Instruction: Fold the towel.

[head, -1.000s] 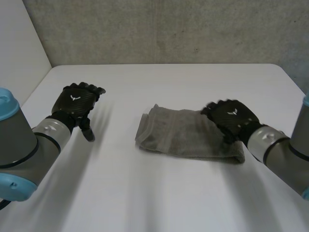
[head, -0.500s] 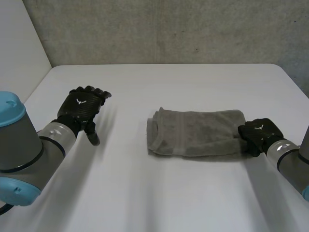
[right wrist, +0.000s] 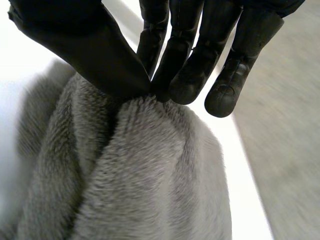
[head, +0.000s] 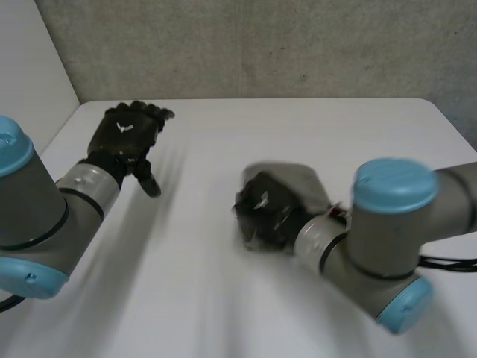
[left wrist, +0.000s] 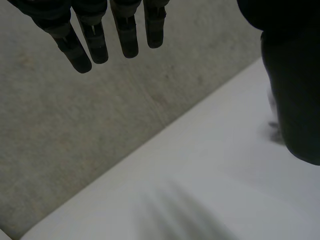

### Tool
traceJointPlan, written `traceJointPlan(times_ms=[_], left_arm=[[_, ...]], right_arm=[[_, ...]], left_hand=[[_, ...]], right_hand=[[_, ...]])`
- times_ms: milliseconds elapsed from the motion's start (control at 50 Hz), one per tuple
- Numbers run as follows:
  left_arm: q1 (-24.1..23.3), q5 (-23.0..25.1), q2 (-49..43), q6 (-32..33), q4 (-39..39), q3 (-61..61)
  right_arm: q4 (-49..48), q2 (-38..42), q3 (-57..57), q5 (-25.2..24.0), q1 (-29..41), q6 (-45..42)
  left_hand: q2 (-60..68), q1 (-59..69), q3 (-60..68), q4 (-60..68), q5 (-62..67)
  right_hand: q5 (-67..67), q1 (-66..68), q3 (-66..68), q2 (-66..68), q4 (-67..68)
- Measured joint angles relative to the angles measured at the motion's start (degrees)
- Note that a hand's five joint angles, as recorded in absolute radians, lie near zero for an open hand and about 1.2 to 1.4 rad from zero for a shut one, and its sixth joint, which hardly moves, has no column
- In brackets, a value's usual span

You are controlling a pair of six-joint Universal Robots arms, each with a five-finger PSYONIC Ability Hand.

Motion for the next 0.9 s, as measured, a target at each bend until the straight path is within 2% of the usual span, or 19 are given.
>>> traceJointPlan(times_ms=[80, 100, 140, 180, 220, 300, 340, 480, 660, 780, 900], left_arm=[[-0.37, -1.7, 0.64, -2.33, -0.08, 1.68], [-0.45, -2.18, 0.85, -3.05, -0.11, 2.29], [-0.61, -2.59, 0.98, -3.7, -0.22, 3.01], [-0.88, -2.79, 0.97, -4.07, -0.32, 3.76], [-1.3, -2.93, 0.83, -4.29, -0.44, 4.56], [-3.06, -3.12, -0.27, -4.33, -0.59, 6.41], [-4.76, -3.49, -1.53, -4.32, -0.75, 7.93], [-9.69, -6.45, -5.75, -4.5, -1.61, 12.87], [-15.8, -9.22, -14.08, -8.0, -6.41, 21.69], [-19.1, -9.49, -22.48, -10.79, -12.96, 28.11], [-21.53, -9.98, -29.18, -11.34, -16.23, 31.57]], right_arm=[[1.4, 2.1, -0.25, -1.24, 2.35, -4.1], [1.8, 2.33, -0.36, -1.19, 2.6, -4.86], [2.1, 1.63, -0.56, -0.45, 2.16, -4.33], [2.22, 0.25, -0.6, 0.45, 1.14, -2.38], [2.23, -1.78, -0.57, 1.53, -0.4, 0.86], [1.92, -6.07, 0.46, 2.61, -3.61, 10.59], [1.71, -9.3, 1.58, 2.86, -5.97, 18.26], [2.09, -15.58, 4.15, 2.84, -12.39, 32.86], [3.63, -15.5, 4.15, 3.07, -17.84, 35.62], [4.15, -9.91, 2.67, 3.24, -18.89, 35.08], [5.13, -3.19, 0.97, 3.29, -18.61, 34.86]], left_hand=[[0.0, 0.0, 0.0, 0.0, 0.0], [0.0, 0.0, 0.0, 0.0, 0.0], [0.0, 0.0, 0.0, 0.0, 0.0], [0.0, 0.0, 0.0, 0.0, 0.0], [0.0, 0.0, 0.0, 0.0, 0.0], [0.0, 0.0, 0.0, 0.0, 0.0], [0.0, 0.0, 0.0, 0.0, 0.01], [0.0, 0.0, 0.0, 0.0, 0.02], [0.0, 0.0, 0.0, 0.0, 0.09], [0.0, 0.0, 0.0, 0.0, 0.09], [0.0, 0.0, 0.0, 0.0, 0.1]], right_hand=[[-5.34, -3.76, -6.08, -6.03, -5.31], [-18.96, -17.18, -19.63, -19.84, -18.61], [-37.84, -35.89, -37.03, -37.47, -37.14], [-54.58, -50.62, -53.02, -53.58, -53.2], [-63.31, -58.82, -61.89, -61.71, -61.87], [-63.37, -60.61, -62.88, -62.42, -62.42], [-63.39, -60.62, -62.88, -62.42, -62.42], [-63.37, -60.65, -62.88, -62.42, -62.42], [-63.39, -60.67, -62.88, -62.42, -62.43], [-63.37, -60.84, -62.88, -62.42, -62.42], [-63.39, -60.85, -62.88, -62.42, -62.42]])
